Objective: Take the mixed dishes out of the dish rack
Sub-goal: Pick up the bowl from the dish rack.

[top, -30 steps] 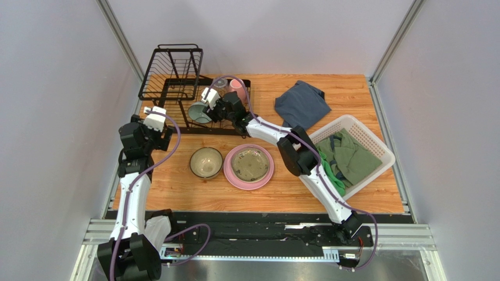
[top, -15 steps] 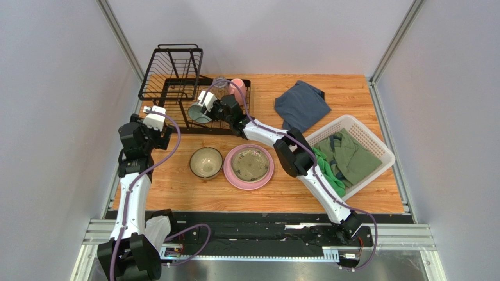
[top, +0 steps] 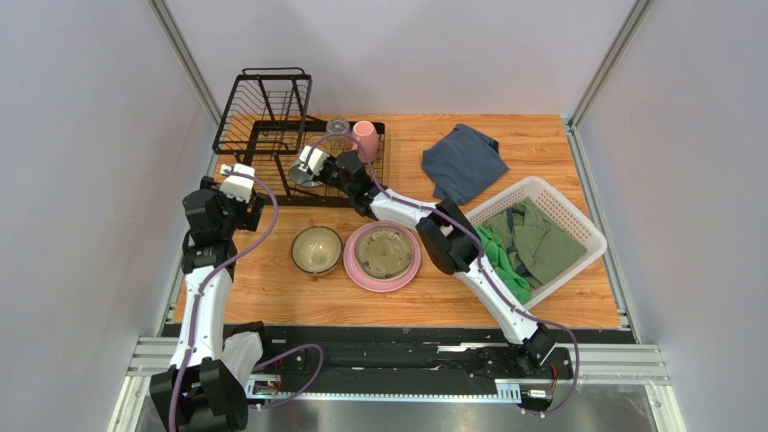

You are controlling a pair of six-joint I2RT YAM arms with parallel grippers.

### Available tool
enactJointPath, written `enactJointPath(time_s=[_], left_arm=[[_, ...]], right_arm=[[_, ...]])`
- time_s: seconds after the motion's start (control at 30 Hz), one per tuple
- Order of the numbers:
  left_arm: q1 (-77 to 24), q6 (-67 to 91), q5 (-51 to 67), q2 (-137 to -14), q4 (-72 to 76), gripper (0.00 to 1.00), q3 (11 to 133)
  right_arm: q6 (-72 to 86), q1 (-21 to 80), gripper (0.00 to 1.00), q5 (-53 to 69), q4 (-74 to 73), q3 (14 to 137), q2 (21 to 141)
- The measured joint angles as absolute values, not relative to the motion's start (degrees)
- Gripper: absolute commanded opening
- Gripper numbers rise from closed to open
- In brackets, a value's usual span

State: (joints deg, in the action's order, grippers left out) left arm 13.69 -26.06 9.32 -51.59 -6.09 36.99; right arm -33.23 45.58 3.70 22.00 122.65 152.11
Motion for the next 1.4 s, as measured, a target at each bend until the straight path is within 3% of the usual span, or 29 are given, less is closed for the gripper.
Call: enactJointPath(time_s=[1.4], left_arm=[[13.9,-25.6,8.2,-50.9,-6.2,0.94,36.8]], right_arm=[[-35.6,48.0,0.0,-8.5,35.6,111.4,149.1]])
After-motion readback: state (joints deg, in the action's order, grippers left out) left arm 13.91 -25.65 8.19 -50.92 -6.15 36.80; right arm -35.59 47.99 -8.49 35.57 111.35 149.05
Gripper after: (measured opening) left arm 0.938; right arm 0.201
